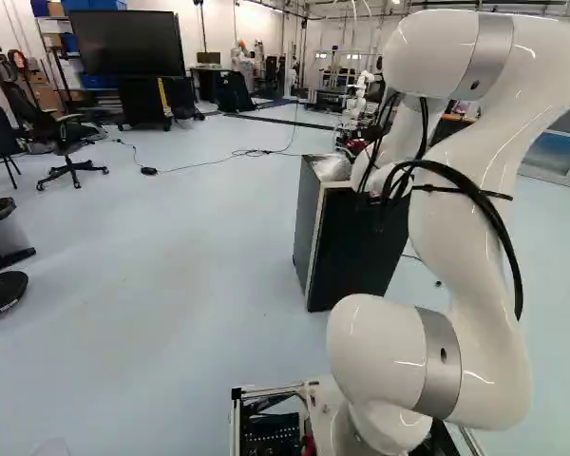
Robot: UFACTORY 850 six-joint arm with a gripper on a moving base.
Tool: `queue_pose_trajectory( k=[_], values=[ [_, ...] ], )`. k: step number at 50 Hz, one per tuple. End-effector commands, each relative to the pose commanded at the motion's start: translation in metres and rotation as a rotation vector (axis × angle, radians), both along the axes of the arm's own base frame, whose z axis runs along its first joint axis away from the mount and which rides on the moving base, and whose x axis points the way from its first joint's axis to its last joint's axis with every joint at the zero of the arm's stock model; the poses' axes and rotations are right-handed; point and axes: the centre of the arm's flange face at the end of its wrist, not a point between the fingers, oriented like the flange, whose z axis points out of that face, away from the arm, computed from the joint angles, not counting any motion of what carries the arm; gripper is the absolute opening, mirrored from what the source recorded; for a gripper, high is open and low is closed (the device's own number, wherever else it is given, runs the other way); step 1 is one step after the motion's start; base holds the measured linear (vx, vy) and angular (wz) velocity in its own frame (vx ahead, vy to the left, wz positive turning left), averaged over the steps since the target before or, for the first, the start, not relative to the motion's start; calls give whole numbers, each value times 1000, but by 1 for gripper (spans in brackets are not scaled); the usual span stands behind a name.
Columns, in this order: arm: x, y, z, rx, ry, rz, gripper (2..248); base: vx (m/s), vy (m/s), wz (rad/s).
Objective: Grab a drink from the fridge
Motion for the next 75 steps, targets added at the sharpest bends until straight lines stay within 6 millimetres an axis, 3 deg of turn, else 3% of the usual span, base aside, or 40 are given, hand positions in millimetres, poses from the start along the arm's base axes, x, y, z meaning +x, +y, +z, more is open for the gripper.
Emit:
queue_pose_trajectory(
  k=[20, 38, 53, 75],
  values=[
    [-21, 33, 8, 22, 28, 7, 98, 0, 0, 0],
    [-53, 74, 14, 49, 67, 17, 98, 0, 0, 0],
    [-92, 113, 17, 77, 109, 27, 98, 0, 0, 0],
    [-164, 166, 9, 118, 184, 45, 98, 0, 0, 0]
  ],
)
